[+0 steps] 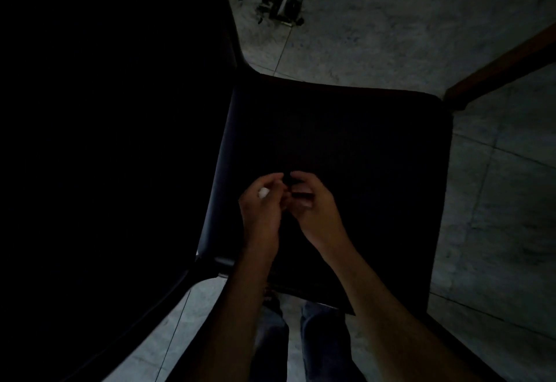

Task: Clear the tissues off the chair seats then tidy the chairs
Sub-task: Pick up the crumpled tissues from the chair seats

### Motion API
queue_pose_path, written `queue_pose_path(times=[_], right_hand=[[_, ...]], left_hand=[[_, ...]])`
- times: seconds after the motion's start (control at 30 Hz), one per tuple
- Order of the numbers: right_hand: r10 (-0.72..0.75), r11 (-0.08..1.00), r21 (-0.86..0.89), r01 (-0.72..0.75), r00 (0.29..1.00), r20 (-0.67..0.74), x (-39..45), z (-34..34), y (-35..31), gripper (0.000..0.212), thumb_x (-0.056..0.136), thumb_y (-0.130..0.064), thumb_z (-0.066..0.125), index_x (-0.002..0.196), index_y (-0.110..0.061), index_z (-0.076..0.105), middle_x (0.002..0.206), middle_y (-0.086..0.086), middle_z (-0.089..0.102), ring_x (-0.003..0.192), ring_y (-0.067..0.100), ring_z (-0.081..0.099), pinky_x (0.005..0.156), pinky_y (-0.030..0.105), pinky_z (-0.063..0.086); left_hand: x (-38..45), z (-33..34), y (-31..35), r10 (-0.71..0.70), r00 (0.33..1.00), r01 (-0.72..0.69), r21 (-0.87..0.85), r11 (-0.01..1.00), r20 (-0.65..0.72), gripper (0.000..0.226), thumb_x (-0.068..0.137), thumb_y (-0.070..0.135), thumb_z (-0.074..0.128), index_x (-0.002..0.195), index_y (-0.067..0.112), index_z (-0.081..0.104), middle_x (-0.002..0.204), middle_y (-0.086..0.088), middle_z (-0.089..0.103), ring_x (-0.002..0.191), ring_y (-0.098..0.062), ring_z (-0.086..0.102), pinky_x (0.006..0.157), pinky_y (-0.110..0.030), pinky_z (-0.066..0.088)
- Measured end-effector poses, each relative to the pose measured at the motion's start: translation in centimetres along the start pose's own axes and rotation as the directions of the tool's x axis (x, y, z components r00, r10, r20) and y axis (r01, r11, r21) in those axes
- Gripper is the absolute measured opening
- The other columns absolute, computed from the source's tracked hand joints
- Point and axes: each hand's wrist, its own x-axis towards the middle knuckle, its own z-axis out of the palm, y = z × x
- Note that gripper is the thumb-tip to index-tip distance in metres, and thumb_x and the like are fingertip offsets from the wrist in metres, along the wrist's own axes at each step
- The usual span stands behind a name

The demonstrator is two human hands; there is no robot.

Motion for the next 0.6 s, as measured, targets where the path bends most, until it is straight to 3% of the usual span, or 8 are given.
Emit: queue_pose_path(times=[0.07, 0.13, 0.23, 0.3, 0.4, 0.6], right_hand=[[0.084, 0.996, -0.033, -0.086, 0.994, -0.067, -0.2, -0.9, 0.0, 0.043, 0.092, -0.006, 0.061, 0.132, -0.02, 0.052, 0.118, 0.002, 0.061, 0.102, 0.015, 0.064, 0.085, 0.026, 0.054], [0.071, 0.991, -0.108, -0.083, 0.991, -0.109, -0.2, -1.7, -0.1, 0.045, 0.093, -0.013, 0.061, 0.136, -0.022, 0.049, 0.124, -0.001, 0.058, 0.105, 0.012, 0.06, 0.085, 0.023, 0.051], [-0.017, 0.961, -0.275, -0.023, 0.99, -0.142, -0.6, -2.9, -1.0, 0.048, 0.093, -0.023, 0.062, 0.139, -0.023, 0.048, 0.134, -0.003, 0.054, 0.118, 0.011, 0.053, 0.094, 0.025, 0.047], [-0.098, 0.912, -0.409, 0.03, 0.984, -0.147, -1.2, -3.6, -1.8, 0.051, 0.092, -0.029, 0.063, 0.14, -0.022, 0.047, 0.14, -0.001, 0.05, 0.126, 0.015, 0.048, 0.106, 0.037, 0.043], [-0.223, 0.805, -0.584, 0.108, 0.966, -0.129, -2.9, -4.9, -4.2, 0.056, 0.089, -0.033, 0.063, 0.14, -0.018, 0.046, 0.144, 0.004, 0.048, 0.132, 0.023, 0.045, 0.109, 0.047, 0.038], [-0.329, 0.666, -0.737, 0.115, 0.932, -0.152, -7.7, -7.7, -11.3, 0.06, 0.088, -0.04, 0.06, 0.143, -0.023, 0.043, 0.155, 0.005, 0.034, 0.143, 0.023, 0.028, 0.115, 0.046, 0.02]], left_hand=[[0.2, -0.5, 0.4, 0.153, 0.987, -0.133, 0.308, 0.942, -0.043, 0.016, 0.088, 0.014, 0.062, 0.087, 0.027, 0.071, 0.088, 0.004, 0.072, 0.088, -0.017, 0.069, 0.078, -0.022, 0.054], [-0.3, -0.8, 1.1, 0.272, 0.962, -0.238, 0.49, 0.838, 0.003, 0.009, 0.088, 0.018, 0.065, 0.094, 0.021, 0.072, 0.092, 0.005, 0.07, 0.09, -0.013, 0.066, 0.071, -0.011, 0.044], [-1.2, -1.3, 2.0, 0.34, 0.936, -0.31, 0.659, 0.686, 0.087, 0.023, 0.088, 0.033, 0.066, 0.106, 0.019, 0.07, 0.106, 0.0, 0.066, 0.097, -0.014, 0.062, 0.076, -0.019, 0.041], [-2.2, -1.2, 2.9, 0.369, 0.919, -0.35, 0.71, 0.611, 0.135, 0.03, 0.089, 0.043, 0.063, 0.108, 0.02, 0.07, 0.11, -0.001, 0.063, 0.098, -0.015, 0.061, 0.077, -0.024, 0.044], [-4.2, -0.9, 5.3, 0.42, 0.882, -0.428, 0.733, 0.528, 0.212, 0.037, 0.09, 0.051, 0.057, 0.105, 0.021, 0.07, 0.107, -0.002, 0.062, 0.093, -0.018, 0.062, 0.077, -0.032, 0.051], [-9.4, -0.3, 12.1, 0.57, 0.77, -0.581, 0.684, 0.44, 0.287, 0.037, 0.091, 0.046, 0.053, 0.101, 0.015, 0.07, 0.096, -0.008, 0.061, 0.079, -0.025, 0.063, 0.067, -0.039, 0.055]])
